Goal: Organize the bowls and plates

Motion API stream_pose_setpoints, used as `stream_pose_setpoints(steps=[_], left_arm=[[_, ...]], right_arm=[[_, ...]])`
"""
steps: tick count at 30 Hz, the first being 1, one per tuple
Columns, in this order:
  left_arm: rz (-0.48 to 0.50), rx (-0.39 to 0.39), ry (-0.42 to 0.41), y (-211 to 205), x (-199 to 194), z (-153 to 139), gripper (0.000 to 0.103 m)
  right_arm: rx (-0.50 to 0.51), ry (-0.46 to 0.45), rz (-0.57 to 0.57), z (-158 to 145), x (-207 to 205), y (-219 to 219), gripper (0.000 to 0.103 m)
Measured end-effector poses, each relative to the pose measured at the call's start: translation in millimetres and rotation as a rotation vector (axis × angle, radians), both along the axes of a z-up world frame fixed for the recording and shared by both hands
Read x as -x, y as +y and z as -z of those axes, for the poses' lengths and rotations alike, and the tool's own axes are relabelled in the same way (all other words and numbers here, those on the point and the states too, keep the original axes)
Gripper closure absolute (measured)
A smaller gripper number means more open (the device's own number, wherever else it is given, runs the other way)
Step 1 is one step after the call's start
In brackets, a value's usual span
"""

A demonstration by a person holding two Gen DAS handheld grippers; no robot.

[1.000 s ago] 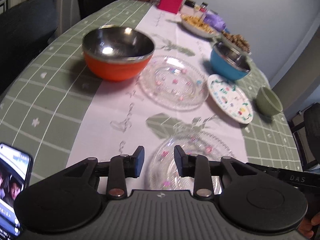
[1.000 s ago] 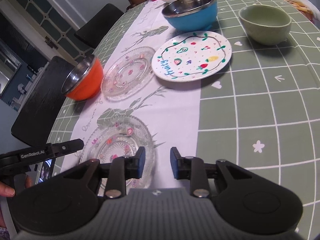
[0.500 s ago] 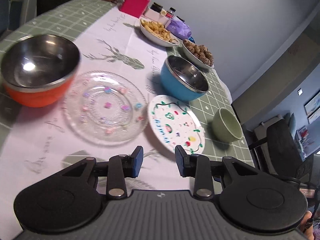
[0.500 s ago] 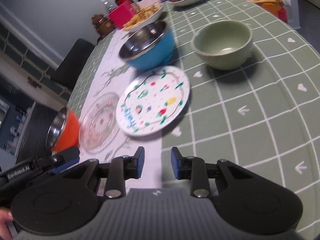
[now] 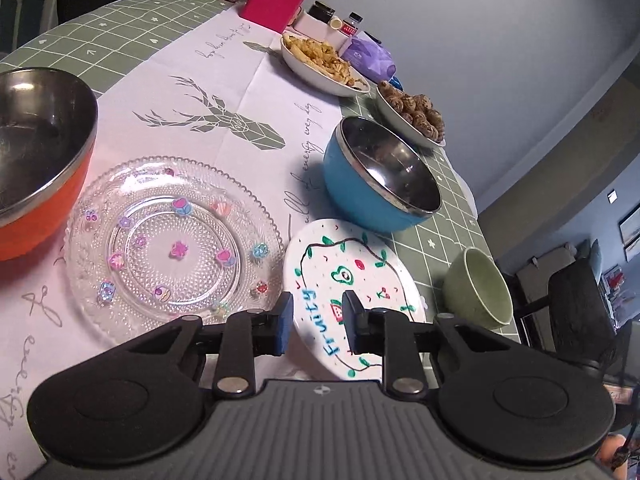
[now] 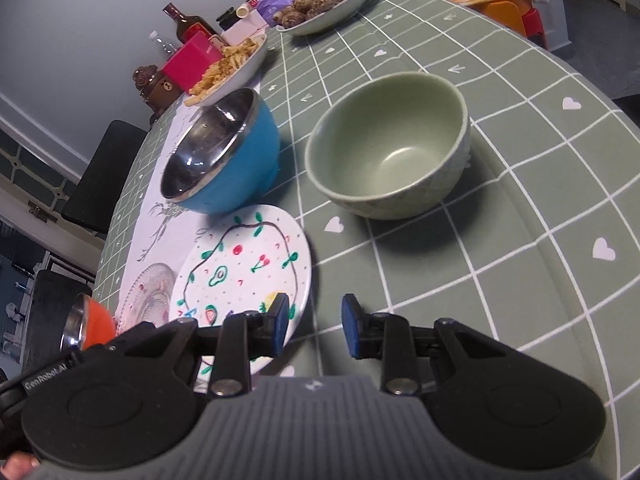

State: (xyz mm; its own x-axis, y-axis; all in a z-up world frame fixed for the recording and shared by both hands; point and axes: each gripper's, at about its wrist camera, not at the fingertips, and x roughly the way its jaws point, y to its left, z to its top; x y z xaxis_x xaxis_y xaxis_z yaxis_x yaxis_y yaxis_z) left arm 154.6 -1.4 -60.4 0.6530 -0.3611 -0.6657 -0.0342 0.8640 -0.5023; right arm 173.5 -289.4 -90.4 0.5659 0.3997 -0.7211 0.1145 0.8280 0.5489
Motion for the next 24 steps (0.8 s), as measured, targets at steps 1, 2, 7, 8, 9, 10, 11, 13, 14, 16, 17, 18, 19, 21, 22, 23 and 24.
stream_pose_setpoints(steps=[1,2,7,8,9,10,11,13,14,16,17,18,19,21,22,23,24], left_arm=[[-0.002,-0.010,-0.002,-2.1,-1.1,0.6,0.074],[-0.003,-0.022,-0.004,-3.5,-1.4,1.2,0.074],[-0.001,-0.044,0.005,-6.4,-3.5,6.8,0.079],[-0.002,-0.049,0.004,-6.9,-3.4,7.4,0.079],[-0.002,-0.053,0.000,-7.2,-3.1,7.6,0.080],[0.000,-0.059,-0.003,-8.1,-3.1,7.8,0.082],[0.001,-0.062,-0.003,-8.3,-3.0,8.0,0.083],[-0.001,-0.059,-0.003,-7.4,-2.0,8.4,0.084],[-0.002,-0.052,-0.001,-6.5,-1.5,8.7,0.084],[-0.008,-0.040,0.001,-5.6,-1.0,8.6,0.084],[-0.009,-0.038,0.001,-5.6,-0.6,8.1,0.084],[-0.009,-0.038,-0.002,-5.7,-0.1,7.5,0.084],[-0.010,-0.038,-0.006,-6.2,0.2,6.5,0.084],[-0.010,-0.029,-0.011,-6.7,0.4,5.6,0.084],[-0.008,-0.021,-0.010,-6.8,0.1,5.6,0.084],[-0.010,-0.018,-0.009,-6.8,0.0,5.7,0.084],[-0.014,-0.017,-0.007,-7.0,-0.1,5.6,0.084]], right_arm=[[-0.005,-0.009,-0.001,0.9,-0.7,0.0,0.074],[-0.004,-0.014,-0.004,1.2,-1.4,0.6,0.074],[-0.019,-0.018,-0.011,4.5,-3.0,4.1,0.084],[-0.028,-0.020,-0.011,5.4,-2.7,4.6,0.084],[-0.037,-0.021,-0.014,6.2,-2.5,5.4,0.084],[-0.043,-0.021,-0.017,6.7,-2.6,6.6,0.084],[-0.050,-0.022,-0.019,7.2,-2.2,7.6,0.085],[-0.058,-0.012,-0.020,9.3,-1.8,9.9,0.094],[-0.052,-0.015,-0.009,9.4,-0.6,10.1,0.097],[-0.067,-0.014,0.004,10.6,0.9,8.1,0.099],[-0.075,-0.012,0.015,10.5,2.1,6.3,0.101],[-0.077,-0.013,0.026,9.5,3.7,4.3,0.103],[-0.069,-0.020,0.034,6.7,5.8,3.0,0.103],[-0.008,-0.009,0.042,0.6,8.5,3.2,0.103],[-0.001,-0.002,0.049,-0.4,10.3,1.4,0.103],[-0.020,-0.003,0.056,-0.3,12.5,-1.6,0.103],[-0.036,-0.004,0.062,-0.1,14.4,-3.8,0.103]])
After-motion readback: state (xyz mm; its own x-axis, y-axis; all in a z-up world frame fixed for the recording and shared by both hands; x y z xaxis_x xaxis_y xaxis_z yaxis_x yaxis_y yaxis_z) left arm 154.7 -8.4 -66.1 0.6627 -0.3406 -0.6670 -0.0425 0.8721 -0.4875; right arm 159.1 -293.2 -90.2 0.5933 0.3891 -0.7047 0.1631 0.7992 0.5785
